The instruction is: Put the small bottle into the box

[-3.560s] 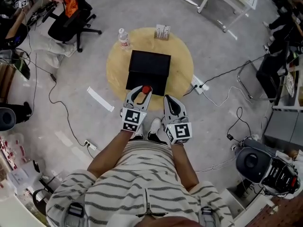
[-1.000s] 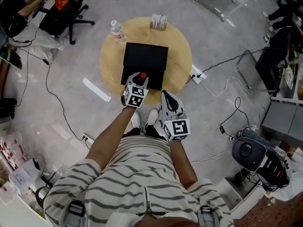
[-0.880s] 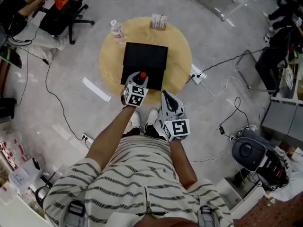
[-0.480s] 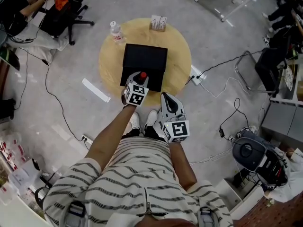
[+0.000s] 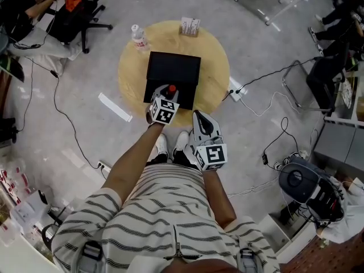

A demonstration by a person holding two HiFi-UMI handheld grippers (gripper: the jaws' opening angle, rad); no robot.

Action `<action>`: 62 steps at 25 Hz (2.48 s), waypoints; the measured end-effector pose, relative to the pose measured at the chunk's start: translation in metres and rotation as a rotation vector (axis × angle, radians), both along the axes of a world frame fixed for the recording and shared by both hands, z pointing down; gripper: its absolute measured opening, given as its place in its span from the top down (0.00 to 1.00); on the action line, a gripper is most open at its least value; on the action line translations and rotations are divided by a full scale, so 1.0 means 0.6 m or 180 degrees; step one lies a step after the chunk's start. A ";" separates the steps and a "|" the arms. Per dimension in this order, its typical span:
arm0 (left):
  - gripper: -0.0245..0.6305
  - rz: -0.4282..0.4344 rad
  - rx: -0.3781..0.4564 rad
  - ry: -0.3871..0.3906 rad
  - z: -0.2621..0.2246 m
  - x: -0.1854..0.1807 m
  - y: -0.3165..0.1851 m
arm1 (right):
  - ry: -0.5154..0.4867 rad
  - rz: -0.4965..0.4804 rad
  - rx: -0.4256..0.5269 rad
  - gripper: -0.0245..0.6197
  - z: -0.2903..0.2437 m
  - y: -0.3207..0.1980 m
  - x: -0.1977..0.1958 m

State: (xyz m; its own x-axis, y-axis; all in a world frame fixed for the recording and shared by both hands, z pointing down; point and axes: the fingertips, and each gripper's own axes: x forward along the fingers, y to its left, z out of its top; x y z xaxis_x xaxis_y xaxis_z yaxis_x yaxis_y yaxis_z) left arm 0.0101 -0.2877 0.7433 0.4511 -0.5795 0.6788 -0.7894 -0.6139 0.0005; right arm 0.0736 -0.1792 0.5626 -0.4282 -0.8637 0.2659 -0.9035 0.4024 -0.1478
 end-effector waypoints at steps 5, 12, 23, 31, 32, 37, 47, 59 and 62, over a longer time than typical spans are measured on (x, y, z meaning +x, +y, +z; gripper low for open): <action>0.73 -0.0012 0.0001 -0.0026 -0.008 0.000 0.001 | -0.0005 0.0003 0.0001 0.95 -0.006 0.005 0.002; 0.73 -0.0070 -0.0026 -0.0063 -0.011 -0.001 0.002 | -0.0014 -0.0004 0.0003 0.95 -0.010 0.003 0.000; 0.73 -0.0083 -0.0086 -0.0055 -0.003 -0.001 0.010 | -0.0003 0.0001 0.0005 0.95 -0.008 0.001 -0.001; 0.73 -0.0083 -0.0035 0.0004 -0.023 -0.006 0.017 | 0.0012 0.0007 0.0048 0.95 -0.021 0.013 -0.005; 0.73 -0.0083 -0.0025 0.0009 -0.025 -0.006 0.018 | 0.0012 0.0005 0.0054 0.95 -0.022 0.014 -0.005; 0.73 -0.0117 0.0005 0.0044 -0.031 -0.008 0.025 | 0.0010 -0.0003 0.0102 0.95 -0.028 0.020 -0.007; 0.73 -0.0189 0.0114 0.0148 -0.065 -0.019 0.047 | 0.0016 0.0001 0.0150 0.95 -0.033 0.036 -0.010; 0.75 -0.0208 0.0362 0.0384 -0.141 -0.006 0.079 | 0.0009 0.0012 0.0257 0.95 -0.054 0.056 -0.003; 0.77 -0.0211 0.0412 0.0421 -0.155 -0.007 0.084 | 0.0007 0.0022 0.0273 0.95 -0.057 0.056 -0.001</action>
